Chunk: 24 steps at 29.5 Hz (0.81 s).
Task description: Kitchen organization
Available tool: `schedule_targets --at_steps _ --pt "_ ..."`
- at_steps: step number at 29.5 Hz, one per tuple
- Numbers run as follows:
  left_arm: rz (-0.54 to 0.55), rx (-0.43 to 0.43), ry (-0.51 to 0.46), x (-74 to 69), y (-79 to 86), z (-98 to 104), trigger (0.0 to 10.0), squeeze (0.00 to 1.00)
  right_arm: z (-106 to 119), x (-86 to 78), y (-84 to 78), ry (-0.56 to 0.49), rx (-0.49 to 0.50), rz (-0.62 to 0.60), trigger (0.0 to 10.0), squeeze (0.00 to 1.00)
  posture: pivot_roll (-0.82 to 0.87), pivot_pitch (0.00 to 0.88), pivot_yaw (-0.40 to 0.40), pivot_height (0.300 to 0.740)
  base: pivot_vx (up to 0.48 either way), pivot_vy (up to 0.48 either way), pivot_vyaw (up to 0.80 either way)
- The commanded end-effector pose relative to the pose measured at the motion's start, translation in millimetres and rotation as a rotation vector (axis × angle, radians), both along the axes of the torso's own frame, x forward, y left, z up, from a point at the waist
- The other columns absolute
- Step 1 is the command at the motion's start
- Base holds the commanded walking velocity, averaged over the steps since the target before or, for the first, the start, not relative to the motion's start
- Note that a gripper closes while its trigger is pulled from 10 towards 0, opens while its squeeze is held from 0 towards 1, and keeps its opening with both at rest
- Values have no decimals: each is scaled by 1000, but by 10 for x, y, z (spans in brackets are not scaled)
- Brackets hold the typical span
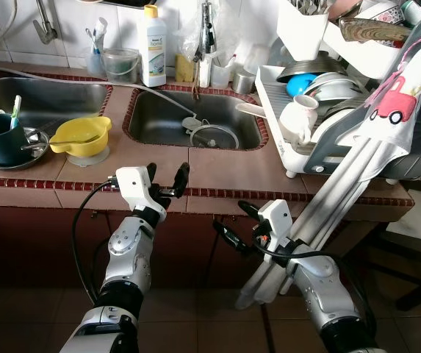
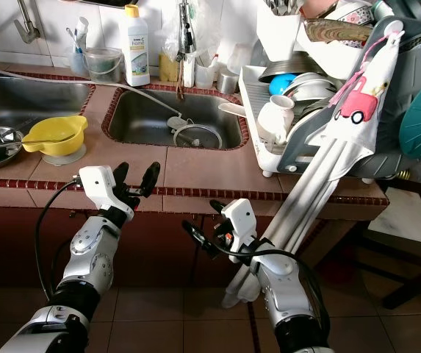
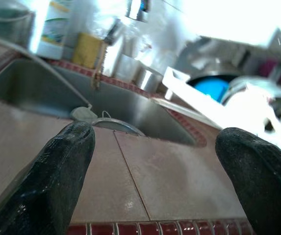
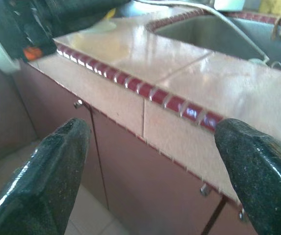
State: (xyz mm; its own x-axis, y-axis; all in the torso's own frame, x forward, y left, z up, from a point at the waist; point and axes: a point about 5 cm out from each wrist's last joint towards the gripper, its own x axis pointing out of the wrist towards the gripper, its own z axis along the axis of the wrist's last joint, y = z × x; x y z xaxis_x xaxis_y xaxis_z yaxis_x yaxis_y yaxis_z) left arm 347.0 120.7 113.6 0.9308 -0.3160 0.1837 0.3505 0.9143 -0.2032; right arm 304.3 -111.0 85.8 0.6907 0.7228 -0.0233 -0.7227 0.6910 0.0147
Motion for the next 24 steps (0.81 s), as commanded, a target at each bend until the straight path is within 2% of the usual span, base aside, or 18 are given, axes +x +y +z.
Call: schedule_targets --at_steps 1,5,7,8,10,12,15,19,22,24 --pt "-41 78 -25 -7 -62 59 10000 0 126 22 -3 -31 16 1 10000 0 -203 0 -89 740 0 0 0" --pt "-104 114 -39 -70 21 89 10000 0 198 -4 19 -53 27 3 10000 0 -199 0 -74 740 0 0 0" --pt "-90 189 -58 -91 71 105 10000 0 227 -8 12 -63 36 -9 10000 0 -197 0 -69 740 0 0 0" --pt "-84 224 -71 -114 114 114 10000 0 271 -2 0 -78 47 -31 10000 0 -193 0 -63 740 0 0 0" --pt "-82 234 -69 -137 153 112 10000 0 332 14 -20 -118 46 -70 10000 0 -192 0 -59 740 0 0 0" --pt "-99 291 -94 -187 238 130 10000 0 422 99 -98 -155 36 -219 10000 0 -189 0 -50 740 0 0 0" --pt "-93 298 -64 -187 284 116 10000 0 449 134 -155 -173 15 -292 10000 0 -185 0 -46 740 0 0 0" --pt "-35 304 19 -178 408 148 10000 0 526 143 -237 -137 75 -390 10000 0 -187 0 -28 740 0 0 0" --pt "-39 349 45 -212 424 163 10000 0 565 112 -235 -153 70 -441 10000 0 -189 0 -17 740 0 0 0" --pt "-67 291 54 -267 441 185 10000 0 577 56 -208 -134 95 -458 10000 0 -193 0 -7 740 0 0 0"
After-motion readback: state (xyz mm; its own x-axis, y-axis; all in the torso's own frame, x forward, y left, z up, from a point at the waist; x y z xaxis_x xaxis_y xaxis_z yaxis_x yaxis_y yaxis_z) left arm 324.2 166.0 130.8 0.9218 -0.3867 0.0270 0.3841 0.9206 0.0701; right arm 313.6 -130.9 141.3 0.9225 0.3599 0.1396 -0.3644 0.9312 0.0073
